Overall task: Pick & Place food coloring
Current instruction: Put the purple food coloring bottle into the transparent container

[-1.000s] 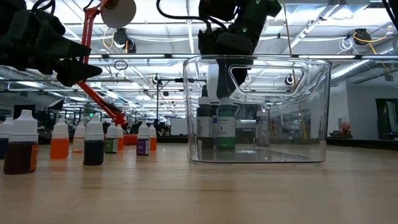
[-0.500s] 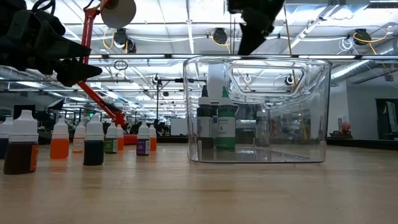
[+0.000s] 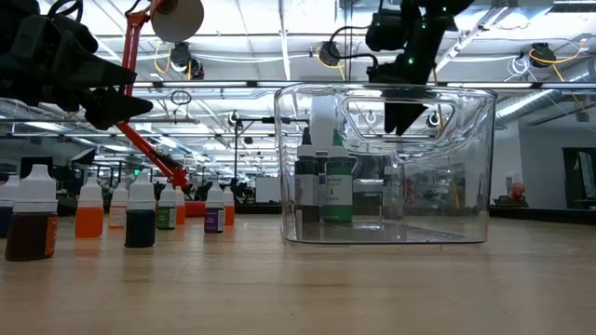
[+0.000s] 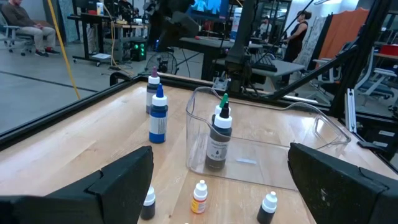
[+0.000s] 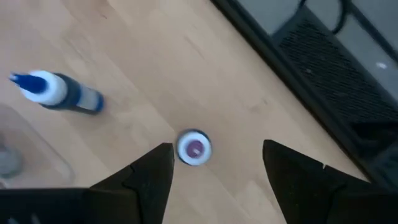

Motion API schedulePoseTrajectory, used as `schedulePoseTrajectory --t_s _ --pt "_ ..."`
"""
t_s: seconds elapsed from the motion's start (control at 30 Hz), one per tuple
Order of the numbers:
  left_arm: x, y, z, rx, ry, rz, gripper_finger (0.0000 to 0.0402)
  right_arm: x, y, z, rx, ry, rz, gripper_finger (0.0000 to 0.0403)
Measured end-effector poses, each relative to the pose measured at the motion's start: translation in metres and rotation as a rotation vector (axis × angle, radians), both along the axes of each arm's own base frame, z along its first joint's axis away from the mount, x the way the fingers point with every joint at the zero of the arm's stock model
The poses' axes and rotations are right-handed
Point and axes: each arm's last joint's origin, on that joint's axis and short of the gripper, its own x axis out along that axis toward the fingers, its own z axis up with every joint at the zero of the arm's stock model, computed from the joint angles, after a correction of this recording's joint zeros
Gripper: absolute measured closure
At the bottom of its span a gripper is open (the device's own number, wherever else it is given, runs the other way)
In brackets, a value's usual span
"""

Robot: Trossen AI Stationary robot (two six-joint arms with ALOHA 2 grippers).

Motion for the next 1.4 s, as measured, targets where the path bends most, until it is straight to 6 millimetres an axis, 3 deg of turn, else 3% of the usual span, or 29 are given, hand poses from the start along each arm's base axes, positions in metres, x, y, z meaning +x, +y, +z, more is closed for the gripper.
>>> schedulePoseTrajectory --t_s 0.17,0.3,0.6,1.4 --pt "0.0 0.0 0.0 0.0 0.0 0.0 0.0036 -0.004 -0.006 -0.017 0.009 -0.001 -0.003 0.0166" --pt "0.0 0.0 0.0 0.0 0.0 0.0 0.0036 -0.005 -0.001 -0.031 0.082 -0.011 0.032 0.0165" --pt "0.0 0.0 0.0 0.0 0.0 0.0 0.0036 -0.008 0.003 -0.062 0.076 -0.014 0.039 0.0165" --pt "0.0 0.0 0.0 0.0 0.0 0.0 0.0036 0.002 -0.004 -0.073 0.04 -0.047 0.056 0.0165"
